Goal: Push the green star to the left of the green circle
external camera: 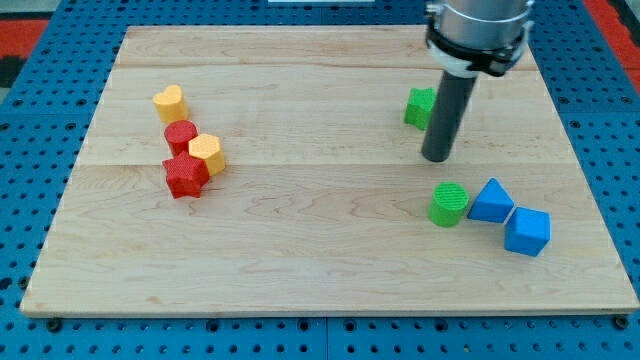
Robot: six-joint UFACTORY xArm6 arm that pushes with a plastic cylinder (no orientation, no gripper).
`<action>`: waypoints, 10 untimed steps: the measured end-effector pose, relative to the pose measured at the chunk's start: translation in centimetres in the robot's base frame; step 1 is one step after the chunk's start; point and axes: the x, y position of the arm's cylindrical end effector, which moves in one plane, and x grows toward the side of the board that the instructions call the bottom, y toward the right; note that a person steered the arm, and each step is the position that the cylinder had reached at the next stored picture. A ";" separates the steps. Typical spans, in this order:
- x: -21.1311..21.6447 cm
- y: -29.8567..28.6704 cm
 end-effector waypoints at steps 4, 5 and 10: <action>-0.7 -7.2; -6.4 -6.7; -7.8 2.7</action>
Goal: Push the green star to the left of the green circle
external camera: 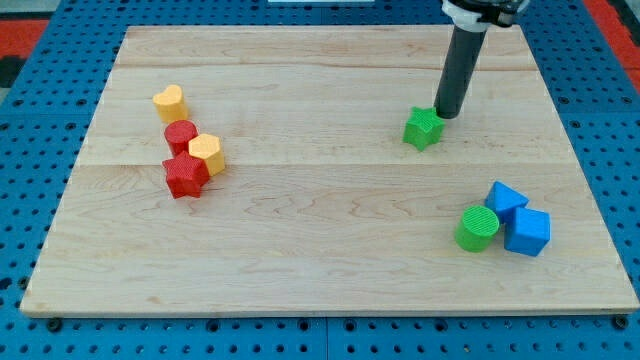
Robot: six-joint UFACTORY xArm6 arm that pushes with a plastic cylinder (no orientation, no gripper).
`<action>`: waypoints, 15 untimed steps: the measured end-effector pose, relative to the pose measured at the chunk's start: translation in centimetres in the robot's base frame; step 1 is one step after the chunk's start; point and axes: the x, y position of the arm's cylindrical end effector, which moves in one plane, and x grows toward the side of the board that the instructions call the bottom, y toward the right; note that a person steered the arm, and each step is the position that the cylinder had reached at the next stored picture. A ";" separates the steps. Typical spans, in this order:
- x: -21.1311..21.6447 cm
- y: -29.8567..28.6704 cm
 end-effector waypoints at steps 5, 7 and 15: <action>3.1 0.0; 8.7 -0.1; 13.3 -0.9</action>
